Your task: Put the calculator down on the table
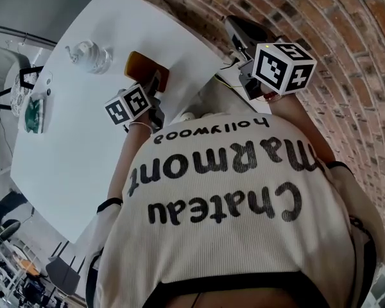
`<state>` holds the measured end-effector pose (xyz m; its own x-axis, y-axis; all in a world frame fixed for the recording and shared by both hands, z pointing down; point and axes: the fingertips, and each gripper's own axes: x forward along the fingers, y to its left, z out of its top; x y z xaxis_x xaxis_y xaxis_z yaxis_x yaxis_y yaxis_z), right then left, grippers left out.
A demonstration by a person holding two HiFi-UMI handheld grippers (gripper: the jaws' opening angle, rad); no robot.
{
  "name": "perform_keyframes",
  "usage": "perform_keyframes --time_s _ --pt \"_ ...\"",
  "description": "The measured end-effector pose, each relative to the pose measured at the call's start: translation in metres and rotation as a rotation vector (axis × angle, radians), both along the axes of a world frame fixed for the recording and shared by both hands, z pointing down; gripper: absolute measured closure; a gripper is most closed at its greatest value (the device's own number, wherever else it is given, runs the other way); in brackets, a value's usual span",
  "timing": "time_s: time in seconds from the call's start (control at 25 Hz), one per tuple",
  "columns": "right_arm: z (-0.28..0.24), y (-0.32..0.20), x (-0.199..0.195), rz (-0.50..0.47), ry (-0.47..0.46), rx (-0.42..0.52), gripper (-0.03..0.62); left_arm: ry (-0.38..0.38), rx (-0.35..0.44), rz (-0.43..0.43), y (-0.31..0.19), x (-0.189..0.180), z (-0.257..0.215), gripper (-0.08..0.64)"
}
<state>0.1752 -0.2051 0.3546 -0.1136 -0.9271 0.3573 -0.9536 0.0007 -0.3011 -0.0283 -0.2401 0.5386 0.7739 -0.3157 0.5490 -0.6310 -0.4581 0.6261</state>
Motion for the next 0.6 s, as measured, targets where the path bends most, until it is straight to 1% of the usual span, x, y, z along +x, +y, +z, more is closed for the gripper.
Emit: perform_keyframes --time_s 0.12,0.28,0.48,0.6 --pt "0.001 -0.002 -0.001 -0.007 -0.004 -0.002 0.589 0.013 -0.033 0.007 0.004 0.000 0.003 0.472" --pt "0.002 -0.004 -0.004 -0.020 -0.006 -0.003 0.589 -0.022 -0.042 -0.012 0.002 -0.004 0.007 0.457" --pt "0.003 -0.004 -0.006 -0.027 -0.008 -0.004 0.589 -0.062 -0.031 -0.033 -0.003 -0.012 0.010 0.436" --pt "0.003 -0.005 -0.005 -0.026 -0.012 -0.004 0.589 -0.103 -0.011 -0.043 -0.007 -0.015 0.011 0.416"
